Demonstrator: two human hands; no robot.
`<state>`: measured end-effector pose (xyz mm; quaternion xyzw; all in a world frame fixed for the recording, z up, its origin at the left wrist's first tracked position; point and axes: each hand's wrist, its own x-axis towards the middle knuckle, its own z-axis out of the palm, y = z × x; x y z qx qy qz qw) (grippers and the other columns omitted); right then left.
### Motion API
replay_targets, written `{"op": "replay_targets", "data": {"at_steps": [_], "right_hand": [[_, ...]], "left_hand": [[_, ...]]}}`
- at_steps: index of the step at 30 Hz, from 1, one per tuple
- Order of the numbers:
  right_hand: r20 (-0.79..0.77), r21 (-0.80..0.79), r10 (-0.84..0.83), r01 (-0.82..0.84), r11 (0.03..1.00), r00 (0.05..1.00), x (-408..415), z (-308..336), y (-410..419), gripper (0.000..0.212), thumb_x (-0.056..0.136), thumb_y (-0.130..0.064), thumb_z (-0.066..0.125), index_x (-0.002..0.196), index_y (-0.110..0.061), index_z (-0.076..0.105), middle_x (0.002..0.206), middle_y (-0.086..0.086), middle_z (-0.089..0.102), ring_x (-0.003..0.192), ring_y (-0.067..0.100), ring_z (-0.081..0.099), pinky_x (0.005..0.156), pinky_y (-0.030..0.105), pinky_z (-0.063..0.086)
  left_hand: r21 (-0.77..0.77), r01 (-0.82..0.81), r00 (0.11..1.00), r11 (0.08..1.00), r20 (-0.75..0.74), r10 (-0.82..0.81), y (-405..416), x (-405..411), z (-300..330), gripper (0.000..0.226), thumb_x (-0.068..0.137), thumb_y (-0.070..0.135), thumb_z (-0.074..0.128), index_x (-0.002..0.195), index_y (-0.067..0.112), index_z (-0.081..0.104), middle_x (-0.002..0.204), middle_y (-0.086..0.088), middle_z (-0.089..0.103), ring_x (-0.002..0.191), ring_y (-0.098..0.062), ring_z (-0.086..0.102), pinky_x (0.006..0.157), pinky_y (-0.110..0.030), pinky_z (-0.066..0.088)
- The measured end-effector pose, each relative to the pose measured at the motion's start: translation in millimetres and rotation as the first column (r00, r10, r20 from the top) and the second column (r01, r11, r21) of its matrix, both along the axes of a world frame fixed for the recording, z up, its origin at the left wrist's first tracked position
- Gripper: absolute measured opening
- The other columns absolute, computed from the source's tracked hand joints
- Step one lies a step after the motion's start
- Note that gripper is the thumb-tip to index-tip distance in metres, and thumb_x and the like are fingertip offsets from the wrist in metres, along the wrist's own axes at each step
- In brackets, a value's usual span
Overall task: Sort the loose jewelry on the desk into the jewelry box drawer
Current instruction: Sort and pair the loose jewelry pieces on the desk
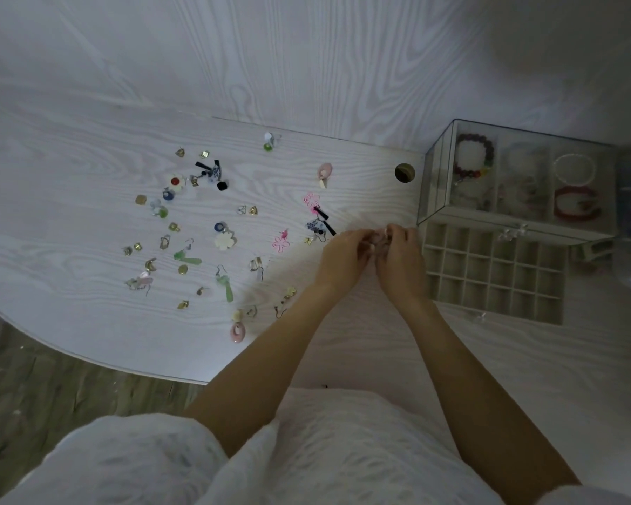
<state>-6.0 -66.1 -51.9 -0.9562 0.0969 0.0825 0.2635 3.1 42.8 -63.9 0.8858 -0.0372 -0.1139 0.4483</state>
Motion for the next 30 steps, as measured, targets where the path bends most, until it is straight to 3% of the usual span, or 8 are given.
{"op": "replay_targets", "data": {"at_steps": [4,7,12,16,19,21,25,30], "right_hand": [[0.071,-0.094,0.079,-0.072,0.993,0.994,5,15,0,0.035,0.091,-0.008,0.051,0.125,-0.005,0.044,0.122,0.019,0.042,0.089,0.033,0.055,0.063,0.032,0.041],[0.164,-0.145,0.226,-0.203,0.968,0.96,18,34,9,0.031,0.089,-0.003,0.049,0.119,-0.005,0.051,0.12,0.016,0.046,0.085,0.028,0.056,0.063,0.031,0.041],[0.203,-0.073,0.476,-0.471,0.879,0.856,76,22,38,0.048,0.081,0.014,0.046,0.124,-0.004,0.054,0.128,0.016,0.051,0.117,0.032,0.045,0.095,0.037,0.042],[0.054,-0.034,0.526,-0.525,0.851,0.849,116,-3,55,0.063,0.081,0.023,0.036,0.135,-0.009,0.046,0.147,0.015,0.033,0.136,0.029,0.026,0.113,0.031,0.019],[0.03,-0.033,0.5,-0.5,0.866,0.865,125,-12,61,0.039,0.089,0.006,0.044,0.123,-0.009,0.057,0.136,0.015,0.046,0.128,0.027,0.036,0.103,0.026,0.028],[0.069,-0.092,0.499,-0.492,0.866,0.864,118,-13,60,0.027,0.087,0.003,0.049,0.108,-0.005,0.064,0.12,0.017,0.057,0.114,0.032,0.045,0.089,0.031,0.039],[0.105,-0.164,0.461,-0.442,0.882,0.881,82,-11,54,0.014,0.086,-0.004,0.055,0.098,-0.005,0.062,0.109,0.018,0.056,0.103,0.034,0.048,0.069,0.032,0.036],[0.24,-0.176,0.356,-0.32,0.931,0.903,35,7,44,0.011,0.087,-0.006,0.054,0.096,-0.01,0.057,0.1,0.015,0.058,0.092,0.033,0.053,0.064,0.035,0.038]], "left_hand": [[-0.037,0.014,1.0,0.999,0.009,-0.014,22,-5,15,0.031,0.088,0.002,0.054,0.119,0.004,0.059,0.113,-0.012,0.066,0.096,-0.023,0.065,0.088,-0.037,0.052],[0.031,-0.012,0.993,0.999,0.117,0.008,63,-16,31,0.028,0.09,0.011,0.055,0.118,0.012,0.061,0.109,-0.002,0.068,0.093,-0.014,0.063,0.083,-0.031,0.053],[0.247,-0.254,0.96,0.935,0.179,0.214,137,-52,48,0.024,0.089,0.024,0.059,0.113,0.022,0.062,0.089,0.007,0.069,0.086,-0.013,0.058,0.068,-0.026,0.042],[0.341,-0.336,0.941,0.878,0.094,0.324,164,-88,39,0.028,0.086,0.026,0.063,0.113,0.02,0.062,0.093,0.004,0.069,0.092,-0.02,0.059,0.073,-0.035,0.05],[0.398,-0.326,0.941,0.857,0.048,0.335,171,-115,28,0.041,0.077,0.024,0.07,0.115,0.014,0.06,0.106,-0.008,0.064,0.099,-0.031,0.053,0.081,-0.041,0.049],[0.408,-0.345,0.933,0.845,0.051,0.356,171,-129,22,0.045,0.075,0.025,0.072,0.115,0.011,0.059,0.111,-0.014,0.06,0.102,-0.036,0.05,0.085,-0.043,0.045],[0.388,-0.399,0.905,0.831,0.02,0.425,168,-148,15,0.041,0.076,0.025,0.072,0.112,0.011,0.058,0.11,-0.015,0.056,0.096,-0.034,0.053,0.077,-0.037,0.044],[0.351,-0.443,0.872,0.825,-0.044,0.487,158,-153,10,0.026,0.083,0.026,0.065,0.099,0.007,0.057,0.094,-0.012,0.058,0.083,-0.027,0.055,0.066,-0.029,0.038]]}}
